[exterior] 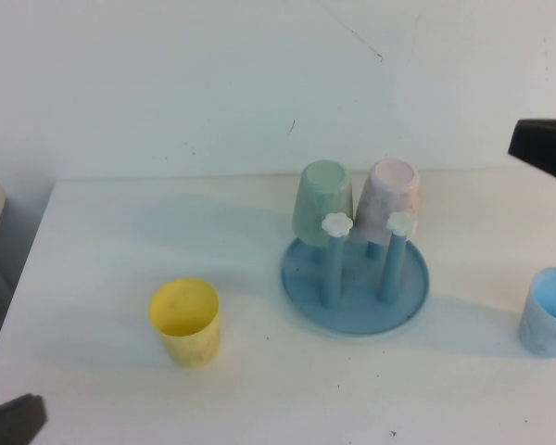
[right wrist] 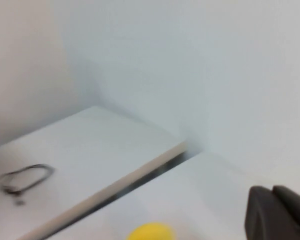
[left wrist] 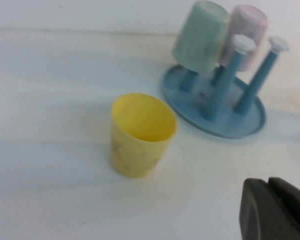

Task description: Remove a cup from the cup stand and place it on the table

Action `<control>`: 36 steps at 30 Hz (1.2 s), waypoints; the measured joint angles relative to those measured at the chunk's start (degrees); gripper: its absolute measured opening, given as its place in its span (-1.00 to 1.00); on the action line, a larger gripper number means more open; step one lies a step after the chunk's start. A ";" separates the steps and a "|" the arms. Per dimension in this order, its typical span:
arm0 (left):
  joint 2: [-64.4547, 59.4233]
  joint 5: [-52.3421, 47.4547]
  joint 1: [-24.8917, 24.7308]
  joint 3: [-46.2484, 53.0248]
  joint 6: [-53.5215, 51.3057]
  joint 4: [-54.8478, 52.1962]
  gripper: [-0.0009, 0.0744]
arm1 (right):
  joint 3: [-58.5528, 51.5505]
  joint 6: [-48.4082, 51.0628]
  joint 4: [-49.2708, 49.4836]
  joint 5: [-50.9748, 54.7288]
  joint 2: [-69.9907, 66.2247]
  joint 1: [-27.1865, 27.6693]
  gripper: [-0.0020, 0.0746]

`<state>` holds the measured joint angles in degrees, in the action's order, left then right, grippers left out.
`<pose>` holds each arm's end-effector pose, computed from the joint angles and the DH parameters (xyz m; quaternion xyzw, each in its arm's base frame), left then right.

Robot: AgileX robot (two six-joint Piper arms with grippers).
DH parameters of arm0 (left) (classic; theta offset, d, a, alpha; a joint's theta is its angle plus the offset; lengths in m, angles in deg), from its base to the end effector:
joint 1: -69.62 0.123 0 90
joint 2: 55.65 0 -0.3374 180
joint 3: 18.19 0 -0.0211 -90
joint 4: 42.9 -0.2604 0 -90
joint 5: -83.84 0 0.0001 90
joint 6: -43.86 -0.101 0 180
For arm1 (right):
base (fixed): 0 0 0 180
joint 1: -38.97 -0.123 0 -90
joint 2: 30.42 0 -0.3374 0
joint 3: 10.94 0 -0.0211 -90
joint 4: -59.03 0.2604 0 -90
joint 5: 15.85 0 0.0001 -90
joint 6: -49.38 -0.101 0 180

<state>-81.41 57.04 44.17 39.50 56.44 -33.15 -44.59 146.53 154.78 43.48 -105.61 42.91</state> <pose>0.0392 -0.0272 0.2859 0.0515 0.8168 -0.2563 0.5143 0.2239 0.0713 0.3767 -0.2714 0.6840 0.3746 0.5640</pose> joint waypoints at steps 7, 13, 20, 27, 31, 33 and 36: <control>9.83 -9.04 1.31 1.28 22.58 -27.98 -0.98 | -0.52 5.77 0.43 -16.49 13.81 0.00 -0.95; 12.17 -10.83 1.31 1.28 26.28 -32.46 -0.98 | -4.36 10.46 1.01 -24.16 23.61 0.00 -0.95; 12.17 -11.85 1.31 1.76 26.68 -32.46 -0.98 | -9.86 11.28 1.24 -25.62 28.79 0.00 -0.95; 12.17 -11.85 1.31 1.76 26.68 -32.46 -0.98 | -11.49 11.28 1.24 -25.50 28.79 0.00 -0.95; 12.17 -11.85 1.31 1.76 26.72 -32.46 -0.98 | -11.49 11.28 1.24 -25.50 28.79 0.00 -0.95; 12.17 -11.85 1.31 1.76 26.72 -32.46 -0.98 | -11.49 11.28 1.24 -25.50 28.79 0.00 -0.95; 12.17 -11.85 1.31 1.76 26.72 -32.46 -0.98 | -11.49 11.28 1.24 -25.39 28.79 0.00 -0.95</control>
<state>-69.24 45.20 45.48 41.26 83.15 -65.61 -56.08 157.81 156.02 18.09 -76.83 42.91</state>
